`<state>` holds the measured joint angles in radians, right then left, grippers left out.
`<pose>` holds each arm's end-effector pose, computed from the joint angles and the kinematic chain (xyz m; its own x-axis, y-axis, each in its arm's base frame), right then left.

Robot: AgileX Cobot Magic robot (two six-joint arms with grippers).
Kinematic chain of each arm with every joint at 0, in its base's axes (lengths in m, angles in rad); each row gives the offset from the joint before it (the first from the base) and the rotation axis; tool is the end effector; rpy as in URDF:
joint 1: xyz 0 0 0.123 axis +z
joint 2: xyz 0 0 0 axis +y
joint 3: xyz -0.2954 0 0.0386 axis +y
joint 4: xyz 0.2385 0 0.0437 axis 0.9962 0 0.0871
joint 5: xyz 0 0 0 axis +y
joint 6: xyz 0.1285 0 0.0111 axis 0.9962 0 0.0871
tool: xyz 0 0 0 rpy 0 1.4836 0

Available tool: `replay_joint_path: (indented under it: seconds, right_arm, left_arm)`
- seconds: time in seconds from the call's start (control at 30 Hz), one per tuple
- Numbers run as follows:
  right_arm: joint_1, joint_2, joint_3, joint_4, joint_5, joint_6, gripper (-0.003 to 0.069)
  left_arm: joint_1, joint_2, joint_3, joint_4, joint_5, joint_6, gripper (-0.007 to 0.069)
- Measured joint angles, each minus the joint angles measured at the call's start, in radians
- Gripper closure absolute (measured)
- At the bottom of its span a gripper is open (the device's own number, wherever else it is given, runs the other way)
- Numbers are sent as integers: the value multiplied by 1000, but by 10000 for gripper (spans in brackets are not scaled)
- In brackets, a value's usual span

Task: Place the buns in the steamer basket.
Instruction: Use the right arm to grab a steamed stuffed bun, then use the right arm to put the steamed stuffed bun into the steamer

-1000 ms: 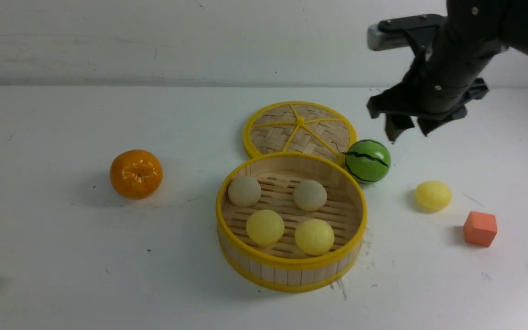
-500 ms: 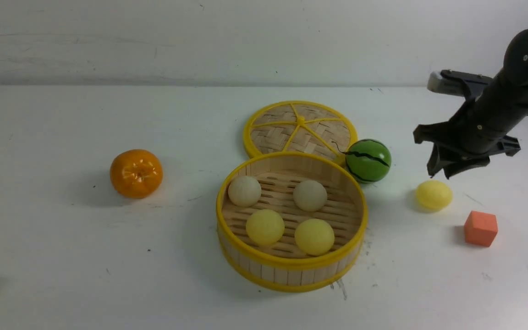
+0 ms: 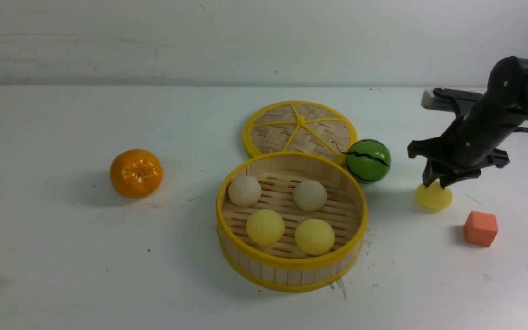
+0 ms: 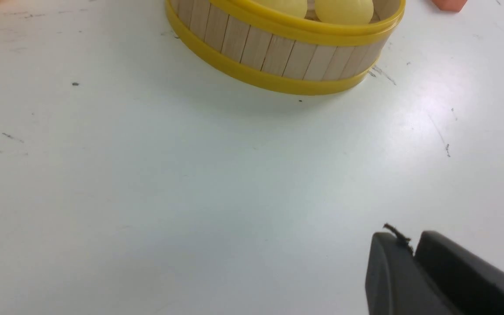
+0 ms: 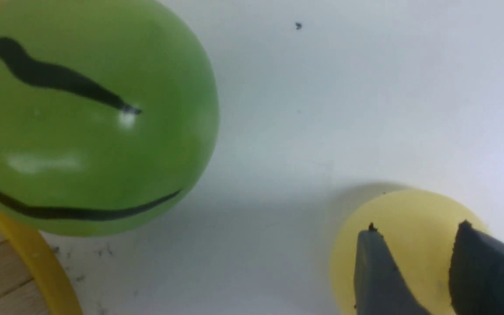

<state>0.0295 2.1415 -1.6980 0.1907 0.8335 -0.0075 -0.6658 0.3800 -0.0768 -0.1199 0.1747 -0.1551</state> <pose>0.4739 0.0321 0.1697 -0.9277 0.0927 -0.3617 0.0302 0.9841 0.1749 0.0769 -0.0638 0.1898 -0.4582 0.0169 -0.8887 0.5287 0.8089 -0.2572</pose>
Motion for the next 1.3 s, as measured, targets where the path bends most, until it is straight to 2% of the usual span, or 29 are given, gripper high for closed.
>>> replay_joint_path:
  seconds: [0.2,0.3,0.53,0.77,0.9,1.0,1.03,1.3]
  right_arm:
    - [0,15,0,-2,-4,0,422]
    - [0,15,0,-2,-9,0,459]
    - [0,15,0,-36,-11,-16,655]
    - [16,-59,0,-20,47,-66,661]
    - [97,-168,-1,109,53,-185,657]
    - [153,-190,-6,175,51,-226,656]
    - [199,-191,-10,213,37,-245,656]
    - [386,-112,-10,240,-194,-277,656]
  left_arm:
    - [0,0,0,0,0,0,543]
    - [0,0,0,0,0,0,538]
    - [0,0,0,0,0,0,533]
    - [0,0,0,0,0,0,527]
    - [0,0,0,0,0,0,525]
    - [0,0,0,0,0,0,525]
    - [0,0,0,0,0,0,525]
    - [0,0,0,0,0,0,525]
